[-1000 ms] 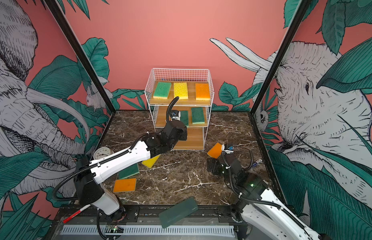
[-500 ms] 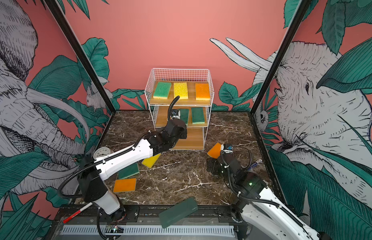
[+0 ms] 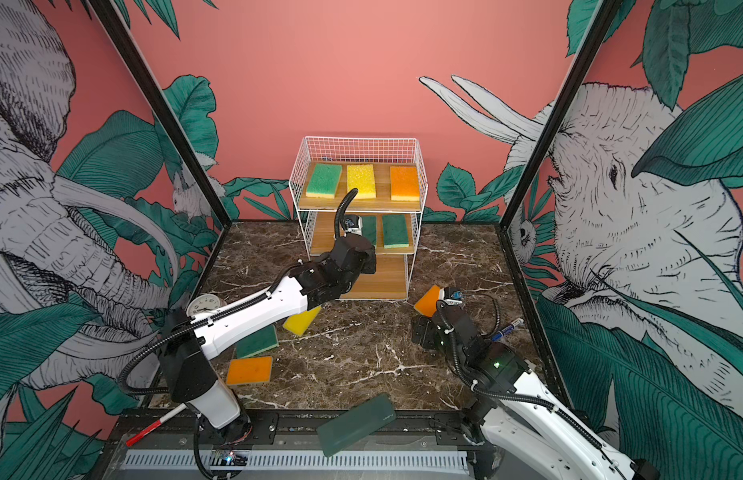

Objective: Place and organize the cleaning sponges onto the shelf
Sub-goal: 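Withdraw the left gripper from the shelf toward the green pad on the table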

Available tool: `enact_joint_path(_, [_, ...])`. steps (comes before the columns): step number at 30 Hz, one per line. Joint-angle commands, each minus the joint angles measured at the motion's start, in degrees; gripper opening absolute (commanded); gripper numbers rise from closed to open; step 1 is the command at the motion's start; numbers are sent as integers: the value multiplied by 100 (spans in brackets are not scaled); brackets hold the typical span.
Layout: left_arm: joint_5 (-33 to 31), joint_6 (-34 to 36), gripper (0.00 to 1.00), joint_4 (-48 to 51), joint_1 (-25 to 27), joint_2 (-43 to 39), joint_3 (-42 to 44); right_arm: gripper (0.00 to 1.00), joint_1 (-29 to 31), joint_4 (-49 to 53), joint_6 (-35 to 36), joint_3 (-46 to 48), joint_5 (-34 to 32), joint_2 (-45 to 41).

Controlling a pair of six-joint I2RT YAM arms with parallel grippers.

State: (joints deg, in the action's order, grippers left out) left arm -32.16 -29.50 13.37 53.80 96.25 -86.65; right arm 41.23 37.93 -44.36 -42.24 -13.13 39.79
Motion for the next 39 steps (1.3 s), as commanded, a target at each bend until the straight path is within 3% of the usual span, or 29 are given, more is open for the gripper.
enact_joint_path(1, [-121,100,0,-124,-28,29,-197,86,-18,-97,64,-26,-85,32])
enact_joint_path(24, [-189,12,0,-153,-12,-446,142,86,-8,-155,94,-37,-41,134])
enact_joint_path(35, [-567,340,0,147,525,-1297,620,86,-15,-196,94,-136,-10,275])
enact_joint_path(39, [-705,226,21,809,614,-1919,861,90,-14,-198,126,-202,-21,335])
